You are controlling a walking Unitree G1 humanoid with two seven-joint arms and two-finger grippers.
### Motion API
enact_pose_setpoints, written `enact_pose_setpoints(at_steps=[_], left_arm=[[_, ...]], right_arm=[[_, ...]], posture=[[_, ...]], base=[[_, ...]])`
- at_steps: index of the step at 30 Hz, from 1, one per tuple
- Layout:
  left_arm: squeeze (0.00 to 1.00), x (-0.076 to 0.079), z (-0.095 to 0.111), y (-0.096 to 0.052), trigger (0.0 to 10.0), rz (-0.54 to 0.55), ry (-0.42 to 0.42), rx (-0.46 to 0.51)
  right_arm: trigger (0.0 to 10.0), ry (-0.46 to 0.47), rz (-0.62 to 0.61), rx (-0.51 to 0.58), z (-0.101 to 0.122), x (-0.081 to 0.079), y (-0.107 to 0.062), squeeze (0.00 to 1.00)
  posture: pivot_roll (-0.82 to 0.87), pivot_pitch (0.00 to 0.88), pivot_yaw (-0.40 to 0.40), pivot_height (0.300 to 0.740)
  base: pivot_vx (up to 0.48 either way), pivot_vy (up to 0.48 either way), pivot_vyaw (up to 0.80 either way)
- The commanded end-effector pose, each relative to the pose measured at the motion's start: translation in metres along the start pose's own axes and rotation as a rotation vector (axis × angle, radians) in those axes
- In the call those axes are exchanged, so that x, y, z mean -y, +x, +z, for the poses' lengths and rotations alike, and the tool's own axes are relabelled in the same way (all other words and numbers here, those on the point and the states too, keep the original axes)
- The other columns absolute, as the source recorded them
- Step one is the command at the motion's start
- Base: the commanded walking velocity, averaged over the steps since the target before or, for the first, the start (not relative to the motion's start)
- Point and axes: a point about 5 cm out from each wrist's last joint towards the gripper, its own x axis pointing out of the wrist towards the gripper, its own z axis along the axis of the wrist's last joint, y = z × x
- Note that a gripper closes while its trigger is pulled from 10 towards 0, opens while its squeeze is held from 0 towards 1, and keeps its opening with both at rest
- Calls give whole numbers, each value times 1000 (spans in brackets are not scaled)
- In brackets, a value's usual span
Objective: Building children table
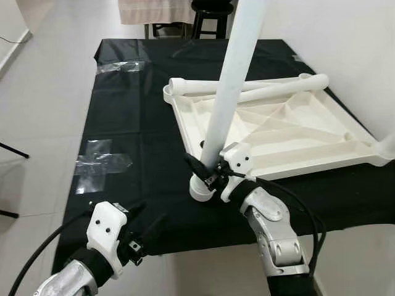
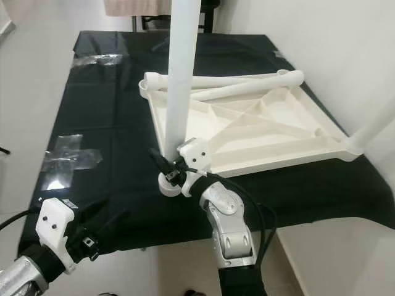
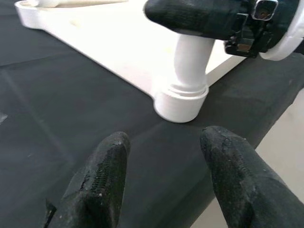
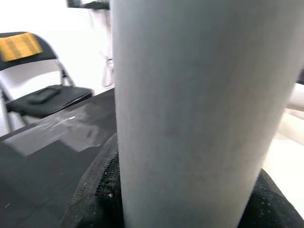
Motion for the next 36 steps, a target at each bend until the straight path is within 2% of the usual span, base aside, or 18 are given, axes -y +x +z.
enact_pose_setpoints(at_steps=[1,3,4,5,6,7,9,11,12,14,15,18,21,22,23,24,29,36], left_arm=[[0,4,-3,-1,10000,-15,-5,-20],[0,3,-3,-1,10000,-10,-2,-19],[0,2,-2,-2,10000,-6,1,-18],[0,2,-2,-2,10000,-6,1,-18],[0,1,-1,-2,10000,-3,4,-17],[0,1,-1,-2,10000,-3,4,-17],[0,1,0,-2,10000,-1,8,-15],[0,0,0,-2,10000,1,12,-16],[0,-1,1,-2,10000,3,14,-16],[0,-1,1,-3,10000,5,15,-16],[0,-1,1,-3,10000,6,16,-16],[0,-1,1,-3,10000,6,17,-18],[0,0,1,-3,10000,6,17,-19],[0,1,0,-3,10000,5,18,-19],[0,1,0,-3,10000,5,18,-19],[0,1,0,-4,10000,4,17,-20],[0,3,0,-4,10000,4,17,-25],[0,6,-1,-4,10000,-5,10,-29]], right_arm=[[10000,5,26,-174,-30,1,-6,0],[10000,23,69,-171,-27,4,-2,0],[10000,38,116,-158,-22,2,1,529],[10000,38,116,-158,-22,2,1,529],[10000,58,203,-119,-15,3,5,1000],[10000,58,203,-119,-15,3,5,1000],[10000,35,366,-55,-3,8,7,1000],[10000,16,429,-38,2,12,9,1000],[10000,-6,475,-26,5,15,11,627],[10000,-7,512,-20,7,16,13,627],[10000,-7,575,-15,10,18,15,0],[10000,7,702,-32,15,23,21,0],[10000,4,720,-40,15,25,24,0],[7373,2,735,-47,16,28,28,0],[7373,2,735,-47,16,28,28,0],[0,16,753,-46,18,31,32,0],[0,40,784,-40,23,39,37,0],[0,64,770,-28,19,45,31,0]], posture=[[124,245,-115,740],[130,242,-116,740],[133,240,-116,740],[133,240,-116,740],[138,238,-115,740],[138,238,-115,740],[147,237,-119,740],[156,237,-122,740],[159,237,-124,740],[160,237,-125,740],[165,236,-126,740],[171,239,-128,740],[172,240,-129,740],[176,243,-132,740],[176,243,-132,740],[177,245,-132,740],[171,250,-135,740],[154,253,-129,740]], base=[[0,0,0],[0,0,0],[0,0,0],[0,0,0],[0,0,0],[0,0,0],[0,0,0],[0,0,0],[0,0,0],[0,0,0],[0,0,0],[0,0,0],[0,0,0],[0,0,0],[0,0,0],[0,0,0],[0,0,0],[0,0,0]])
